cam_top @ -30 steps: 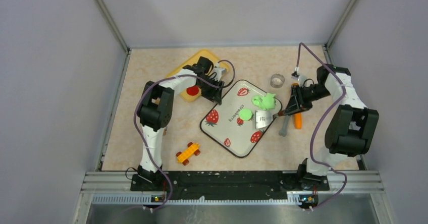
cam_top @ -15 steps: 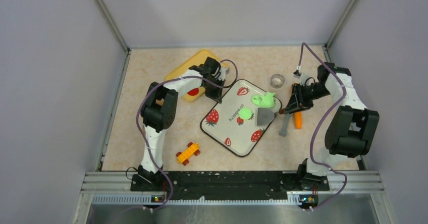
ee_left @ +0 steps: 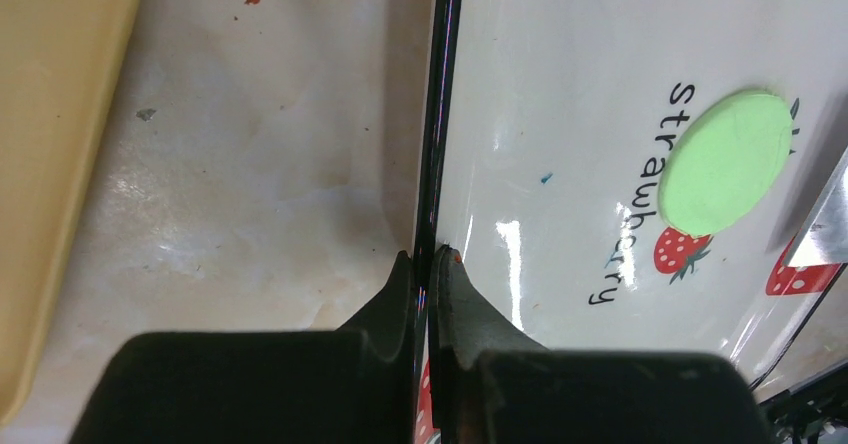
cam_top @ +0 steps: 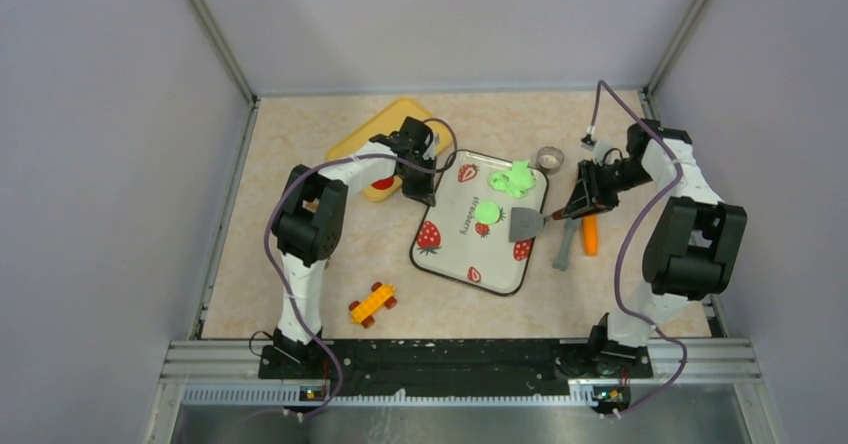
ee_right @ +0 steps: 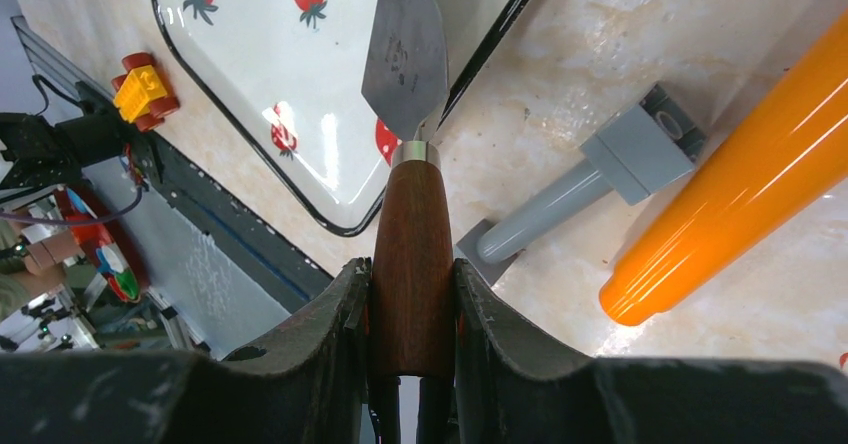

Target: Roll out the dumpling wrappers from the dough

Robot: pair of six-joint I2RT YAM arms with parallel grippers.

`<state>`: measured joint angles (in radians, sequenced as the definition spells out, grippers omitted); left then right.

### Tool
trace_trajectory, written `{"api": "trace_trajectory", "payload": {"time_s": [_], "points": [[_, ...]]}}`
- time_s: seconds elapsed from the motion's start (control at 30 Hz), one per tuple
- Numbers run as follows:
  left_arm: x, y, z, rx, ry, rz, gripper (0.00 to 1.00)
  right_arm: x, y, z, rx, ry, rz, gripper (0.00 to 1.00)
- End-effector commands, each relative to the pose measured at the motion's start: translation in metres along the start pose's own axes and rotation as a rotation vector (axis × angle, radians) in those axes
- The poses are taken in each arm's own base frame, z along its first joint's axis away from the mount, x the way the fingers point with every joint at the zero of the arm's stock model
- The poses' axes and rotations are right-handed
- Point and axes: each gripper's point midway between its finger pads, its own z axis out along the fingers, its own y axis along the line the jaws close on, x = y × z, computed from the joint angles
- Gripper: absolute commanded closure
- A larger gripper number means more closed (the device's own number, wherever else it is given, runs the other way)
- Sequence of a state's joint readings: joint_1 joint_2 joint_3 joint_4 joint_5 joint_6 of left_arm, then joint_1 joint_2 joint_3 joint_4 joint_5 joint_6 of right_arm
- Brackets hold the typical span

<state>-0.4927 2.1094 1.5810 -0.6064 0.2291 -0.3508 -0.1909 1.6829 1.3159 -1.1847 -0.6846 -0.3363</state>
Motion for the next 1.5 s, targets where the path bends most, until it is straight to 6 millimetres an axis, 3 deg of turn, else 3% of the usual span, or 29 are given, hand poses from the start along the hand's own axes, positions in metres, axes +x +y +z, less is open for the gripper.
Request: {"api": "trace_trajectory", "payload": {"time_s": [0.0,0.27,0.6,1.23,1.47], "points": [[0.020,0.010,-0.002,-0.049,0.033,-0.045,1.00,-0.023,-0.003,-0.006,0.015,-0.057,-0.037,1.00],[0.021,0.002,-0.005,-0.007,0.021,-0.014,1.00,-0.034,-0.012,0.002,0.002,-0.030,-0.004,1.00],[0.022,-0.006,-0.002,0.033,0.031,0.000,1.00,-0.025,-0.015,0.017,-0.026,0.053,0.039,1.00],[0.020,-0.008,-0.003,0.045,0.029,0.006,1.00,-0.032,-0.026,0.038,-0.038,0.093,0.026,1.00],[0.019,-0.010,-0.001,0.055,0.030,0.005,1.00,-0.033,-0.020,0.041,-0.045,0.106,0.004,1.00]]}}
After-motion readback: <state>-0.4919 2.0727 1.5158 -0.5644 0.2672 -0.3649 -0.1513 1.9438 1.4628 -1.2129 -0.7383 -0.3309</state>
